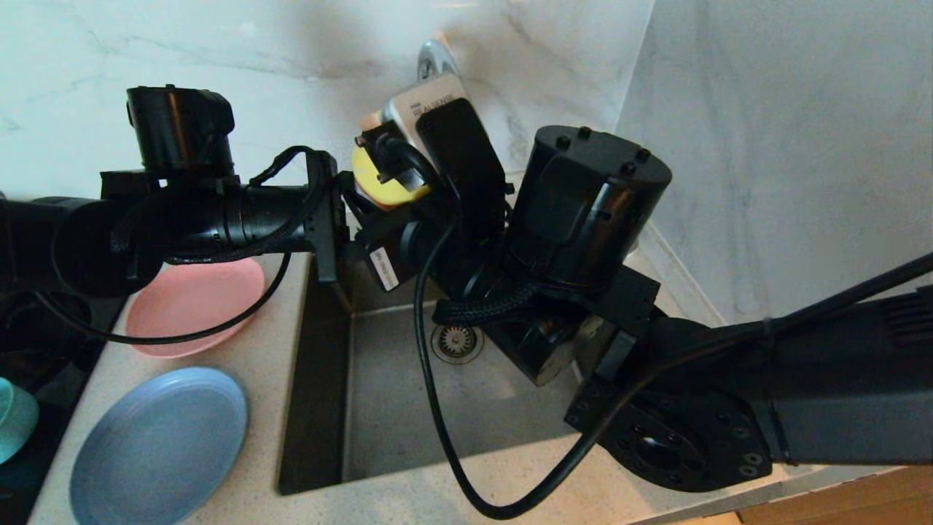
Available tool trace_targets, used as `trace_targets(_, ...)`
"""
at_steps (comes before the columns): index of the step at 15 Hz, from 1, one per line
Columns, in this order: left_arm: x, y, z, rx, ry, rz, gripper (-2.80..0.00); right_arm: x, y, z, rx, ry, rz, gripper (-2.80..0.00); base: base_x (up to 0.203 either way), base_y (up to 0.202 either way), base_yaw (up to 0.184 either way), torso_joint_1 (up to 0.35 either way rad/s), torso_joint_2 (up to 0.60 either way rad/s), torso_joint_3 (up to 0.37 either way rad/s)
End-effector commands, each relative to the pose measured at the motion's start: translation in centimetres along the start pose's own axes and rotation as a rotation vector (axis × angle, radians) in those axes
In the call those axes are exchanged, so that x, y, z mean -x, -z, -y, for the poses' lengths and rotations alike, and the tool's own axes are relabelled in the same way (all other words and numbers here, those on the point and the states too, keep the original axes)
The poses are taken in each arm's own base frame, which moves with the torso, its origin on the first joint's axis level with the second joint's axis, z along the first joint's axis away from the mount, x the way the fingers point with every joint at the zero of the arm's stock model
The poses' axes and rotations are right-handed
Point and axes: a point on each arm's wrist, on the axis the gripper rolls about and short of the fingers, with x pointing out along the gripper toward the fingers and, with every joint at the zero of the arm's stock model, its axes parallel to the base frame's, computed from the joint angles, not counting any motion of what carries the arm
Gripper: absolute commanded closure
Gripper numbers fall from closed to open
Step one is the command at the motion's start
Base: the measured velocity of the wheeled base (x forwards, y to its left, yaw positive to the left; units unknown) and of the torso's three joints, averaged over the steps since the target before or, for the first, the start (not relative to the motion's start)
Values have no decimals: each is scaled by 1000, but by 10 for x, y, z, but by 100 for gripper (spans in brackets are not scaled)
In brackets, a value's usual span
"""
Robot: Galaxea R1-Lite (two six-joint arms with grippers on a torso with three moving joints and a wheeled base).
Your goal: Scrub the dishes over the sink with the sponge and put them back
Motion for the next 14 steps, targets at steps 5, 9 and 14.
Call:
trace_targets(5,1,2,3,-19,3,-11,-280,2,-6,3,-2,3,10,0,0,0,0,0,0,0)
trace_targets(9,1,3,2,-20,3,-3,-280,2,-7,3,-3,3,13,0,0,0,0,0,0,0)
trace_targets(14,3,-3,-2,-3,1,21,-280,2,-8,3,-12,4,16,0,0,0,0,0,0,0)
